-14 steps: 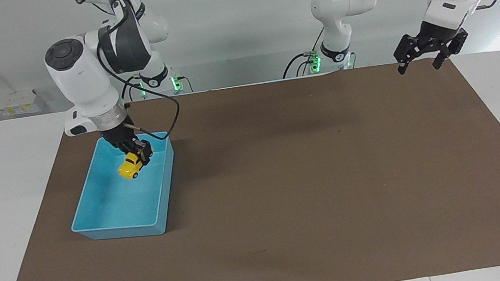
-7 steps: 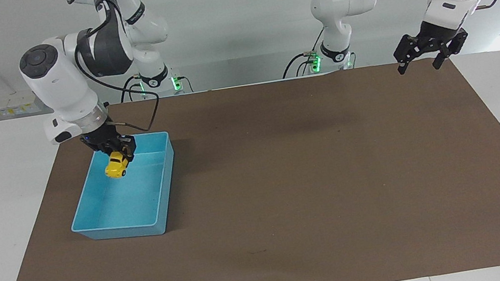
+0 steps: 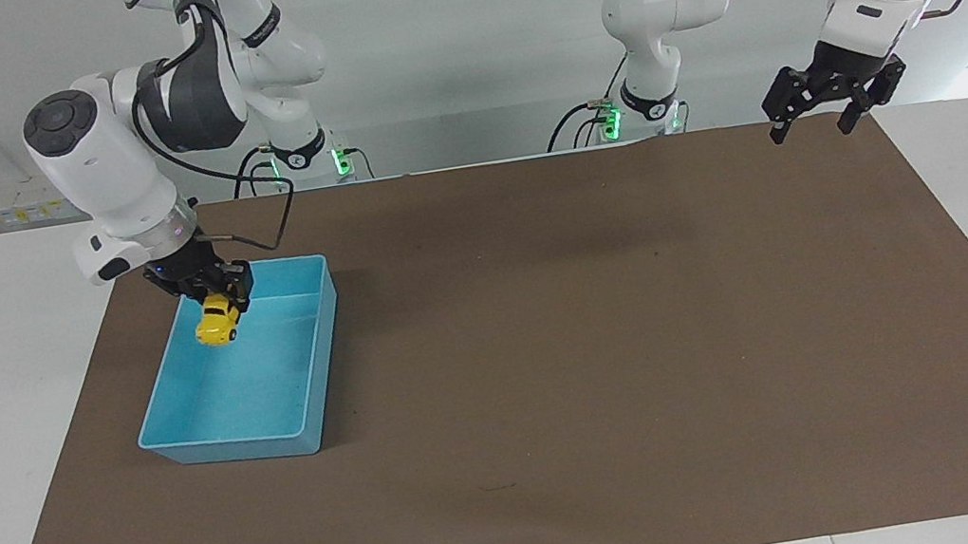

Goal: Wind up and store yellow beetle car
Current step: 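Lift the car with the right gripper into the blue bin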

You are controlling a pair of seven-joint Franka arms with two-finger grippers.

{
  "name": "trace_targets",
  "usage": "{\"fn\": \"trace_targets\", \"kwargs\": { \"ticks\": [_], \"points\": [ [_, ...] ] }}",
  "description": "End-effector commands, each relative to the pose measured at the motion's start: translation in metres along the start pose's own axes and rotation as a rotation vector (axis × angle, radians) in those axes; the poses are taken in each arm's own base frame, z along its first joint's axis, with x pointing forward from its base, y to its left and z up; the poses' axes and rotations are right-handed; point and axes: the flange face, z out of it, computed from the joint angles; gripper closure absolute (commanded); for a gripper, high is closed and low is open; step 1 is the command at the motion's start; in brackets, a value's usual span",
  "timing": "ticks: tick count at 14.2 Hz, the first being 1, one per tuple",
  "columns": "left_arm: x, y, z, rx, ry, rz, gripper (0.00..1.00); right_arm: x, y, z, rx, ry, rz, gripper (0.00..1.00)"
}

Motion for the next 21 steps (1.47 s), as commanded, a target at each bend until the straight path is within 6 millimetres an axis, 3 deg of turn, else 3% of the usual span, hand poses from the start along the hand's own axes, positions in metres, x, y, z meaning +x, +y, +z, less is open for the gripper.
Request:
{"fn": "trace_targets", "kwargs": {
  "ticks": [1, 10, 15, 21],
  "points": [
    [-0.005, -0.002, -0.003, -0.005, -0.006, -0.011, 0.00, -0.011, 0.008, 0.022, 0.021, 0.032, -0.024, 1.00],
    [-0.005, -0.002, -0.003, -0.005, -0.006, -0.011, 0.00, -0.023, 0.017, 0.095, 0.032, 0.080, -0.066, 1.00],
    [-0.005, -0.002, -0.003, -0.005, -0.006, -0.011, 0.00, -0.025, 0.017, 0.124, 0.040, 0.092, -0.067, 1.00],
    [-0.005, -0.002, -0.003, -0.005, -0.006, -0.011, 0.00, -0.025, 0.016, 0.138, 0.044, 0.092, -0.069, 1.00]
  ]
}}
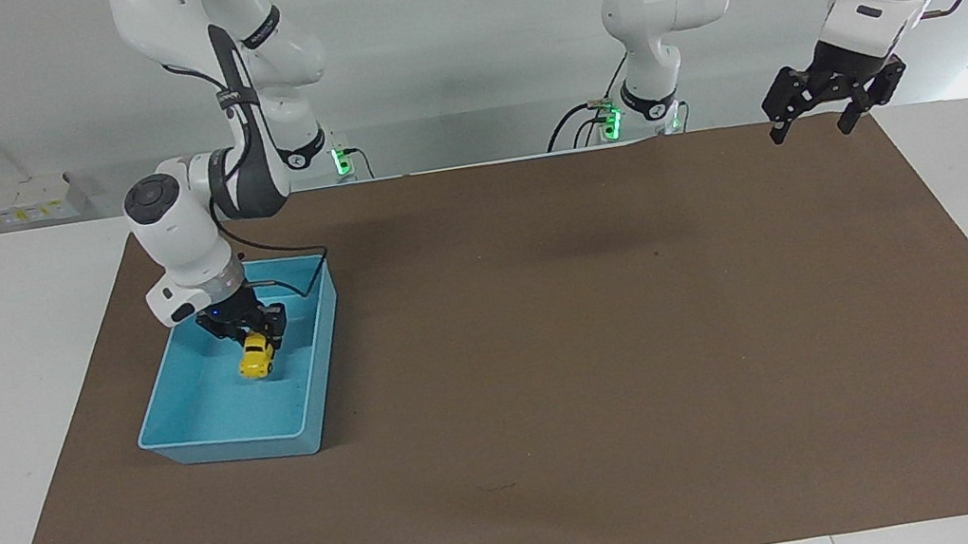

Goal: Wind up and store yellow beetle car
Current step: 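Lower the car onto the bin floor and open the right gripper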

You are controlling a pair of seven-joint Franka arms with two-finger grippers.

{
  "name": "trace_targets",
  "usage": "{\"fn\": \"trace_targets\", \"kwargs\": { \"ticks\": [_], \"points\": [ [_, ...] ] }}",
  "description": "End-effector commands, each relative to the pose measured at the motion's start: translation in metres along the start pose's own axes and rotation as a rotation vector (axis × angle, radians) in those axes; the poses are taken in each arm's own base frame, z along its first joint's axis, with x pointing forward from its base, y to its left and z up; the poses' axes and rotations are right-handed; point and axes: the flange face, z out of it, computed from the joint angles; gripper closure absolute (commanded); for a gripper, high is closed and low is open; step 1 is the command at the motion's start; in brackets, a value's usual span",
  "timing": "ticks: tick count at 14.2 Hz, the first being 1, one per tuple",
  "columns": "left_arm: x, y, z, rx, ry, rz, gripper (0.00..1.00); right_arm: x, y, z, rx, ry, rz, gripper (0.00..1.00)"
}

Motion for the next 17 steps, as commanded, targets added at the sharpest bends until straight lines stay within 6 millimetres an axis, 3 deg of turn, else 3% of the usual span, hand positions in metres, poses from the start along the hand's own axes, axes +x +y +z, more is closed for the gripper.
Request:
{"fn": "trace_targets", "kwargs": {
  "ticks": [1, 3, 4, 5, 6, 7, 12, 14, 17],
  "points": [
    [-0.005, -0.002, -0.003, -0.005, -0.006, -0.011, 0.00, -0.003, 0.004, 0.005, 0.018, 0.008, -0.018, 1.00],
    [-0.005, -0.002, -0.003, -0.005, -0.006, -0.011, 0.00, -0.002, 0.004, 0.004, 0.017, 0.009, -0.023, 1.00],
    [-0.005, -0.002, -0.003, -0.005, -0.006, -0.011, 0.00, -0.002, 0.004, 0.004, 0.017, 0.009, -0.021, 0.92],
    [-0.005, -0.002, -0.003, -0.005, -0.006, -0.011, 0.00, -0.001, 0.001, 0.003, 0.017, 0.010, -0.017, 0.70],
    [-0.005, -0.002, -0.003, -0.005, -0.006, -0.011, 0.00, 0.000, 0.000, 0.003, 0.018, 0.007, -0.012, 0.24],
    [-0.005, -0.002, -0.003, -0.005, -0.006, -0.011, 0.00, 0.001, 0.002, 0.004, 0.018, 0.003, -0.021, 0.00],
    [-0.005, -0.002, -0.003, -0.005, -0.006, -0.011, 0.00, 0.019, -0.001, -0.026, 0.017, -0.006, -0.023, 0.00],
    [-0.005, -0.002, -0.003, -0.005, -0.006, -0.011, 0.00, 0.026, -0.002, -0.047, 0.013, -0.019, -0.021, 0.00],
    [-0.005, -0.002, -0.003, -0.005, -0.006, -0.011, 0.00, 0.021, -0.008, -0.087, 0.002, -0.022, -0.019, 0.00]
  ]
}}
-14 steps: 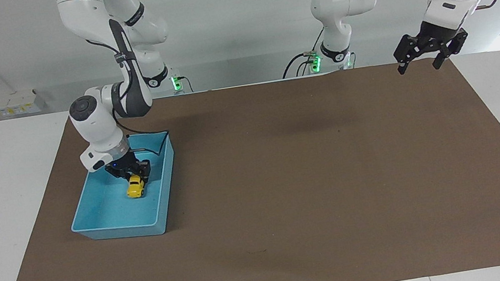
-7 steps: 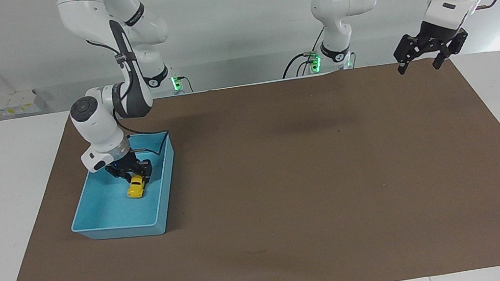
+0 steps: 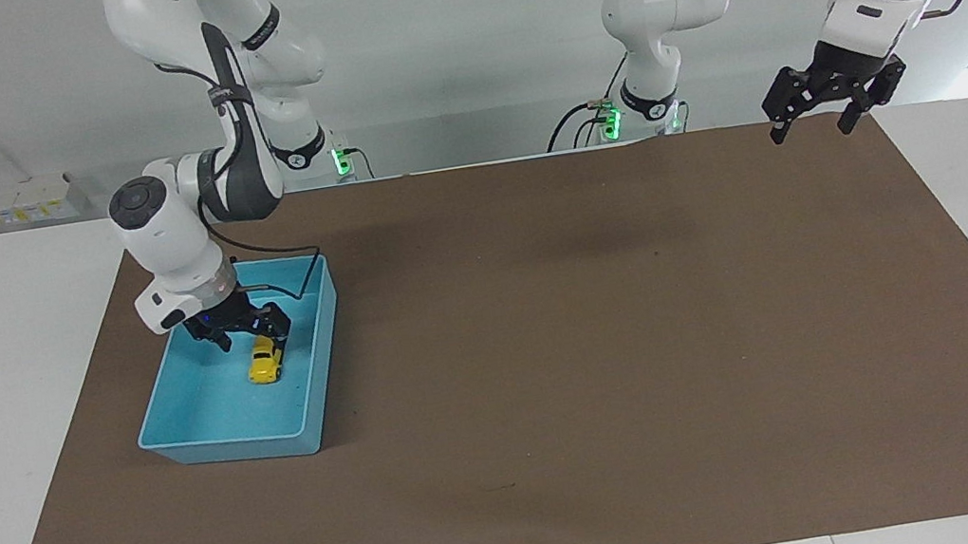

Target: Wind up and store yellow beetle car

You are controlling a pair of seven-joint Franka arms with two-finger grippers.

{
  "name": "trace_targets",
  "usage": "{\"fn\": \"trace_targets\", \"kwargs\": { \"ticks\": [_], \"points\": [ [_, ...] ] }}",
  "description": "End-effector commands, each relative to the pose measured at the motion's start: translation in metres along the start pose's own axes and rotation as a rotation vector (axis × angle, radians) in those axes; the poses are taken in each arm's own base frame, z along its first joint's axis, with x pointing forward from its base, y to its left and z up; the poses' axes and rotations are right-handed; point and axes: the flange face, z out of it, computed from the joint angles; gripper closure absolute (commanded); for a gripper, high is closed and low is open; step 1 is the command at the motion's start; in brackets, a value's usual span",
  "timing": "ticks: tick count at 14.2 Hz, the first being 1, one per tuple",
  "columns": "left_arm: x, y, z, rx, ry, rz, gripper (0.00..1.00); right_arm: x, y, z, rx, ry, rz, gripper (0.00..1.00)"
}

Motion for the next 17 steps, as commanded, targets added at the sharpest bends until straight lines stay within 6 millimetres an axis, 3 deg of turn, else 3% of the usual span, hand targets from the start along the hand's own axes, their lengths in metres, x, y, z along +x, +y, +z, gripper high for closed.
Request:
{"fn": "trace_targets", "kwargs": {
  "ticks": [1, 6, 8, 13, 17],
  "points": [
    [-0.005, -0.002, -0.003, -0.005, -0.006, -0.011, 0.00, -0.009, -0.005, -0.039, 0.008, 0.007, -0.010, 0.00],
    [-0.005, -0.002, -0.003, -0.005, -0.006, -0.011, 0.00, -0.014, -0.012, -0.083, -0.005, -0.016, 0.050, 0.00],
    [-0.005, -0.002, -0.003, -0.005, -0.006, -0.011, 0.00, -0.008, -0.014, -0.120, -0.009, -0.050, 0.073, 0.00],
    [-0.005, -0.002, -0.003, -0.005, -0.006, -0.011, 0.00, -0.008, -0.025, -0.186, -0.011, -0.064, 0.044, 0.00],
    [-0.005, -0.002, -0.003, -0.005, -0.006, -0.011, 0.00, -0.007, -0.025, -0.214, -0.012, -0.065, 0.041, 0.00]
  ]
}}
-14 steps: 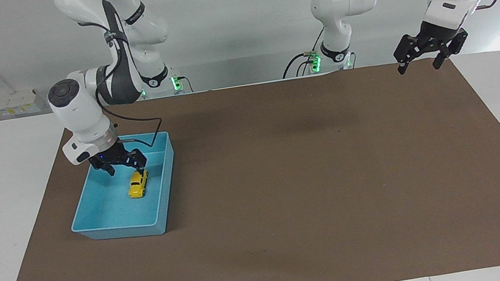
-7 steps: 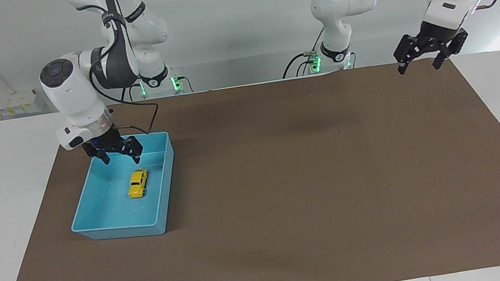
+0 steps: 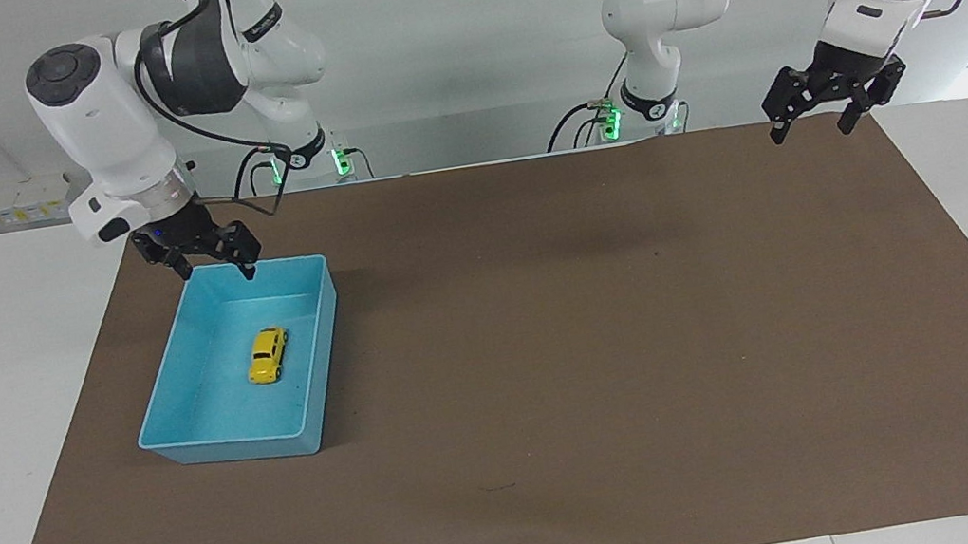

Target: Wind up and store yellow beetle car

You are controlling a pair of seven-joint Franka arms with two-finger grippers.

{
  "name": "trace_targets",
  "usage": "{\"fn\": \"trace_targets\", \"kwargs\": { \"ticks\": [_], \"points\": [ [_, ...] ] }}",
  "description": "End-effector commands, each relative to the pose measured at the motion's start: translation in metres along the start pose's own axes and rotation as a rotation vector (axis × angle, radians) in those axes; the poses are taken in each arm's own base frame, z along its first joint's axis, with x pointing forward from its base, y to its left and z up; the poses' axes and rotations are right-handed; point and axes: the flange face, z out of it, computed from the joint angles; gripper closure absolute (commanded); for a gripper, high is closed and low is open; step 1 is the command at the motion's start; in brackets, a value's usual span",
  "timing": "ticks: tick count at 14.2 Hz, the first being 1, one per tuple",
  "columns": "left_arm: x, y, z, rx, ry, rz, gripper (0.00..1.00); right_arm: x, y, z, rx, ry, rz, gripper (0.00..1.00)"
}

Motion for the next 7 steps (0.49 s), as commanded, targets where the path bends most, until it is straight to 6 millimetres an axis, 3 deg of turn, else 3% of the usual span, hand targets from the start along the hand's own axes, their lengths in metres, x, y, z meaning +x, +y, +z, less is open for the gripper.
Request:
{"fn": "trace_targets", "kwargs": {
  "ticks": [1, 5, 7],
  "points": [
    [-0.005, -0.002, -0.003, -0.005, -0.006, -0.011, 0.00, 0.001, -0.001, -0.020, 0.019, -0.019, 0.005, 0.00],
    [-0.005, -0.002, -0.003, -0.005, -0.006, -0.011, 0.00, -0.003, 0.002, -0.048, 0.009, -0.029, -0.072, 0.00],
    [-0.005, -0.002, -0.003, -0.005, -0.006, -0.011, 0.00, -0.002, 0.002, -0.052, 0.008, -0.035, -0.072, 0.00]
  ]
}}
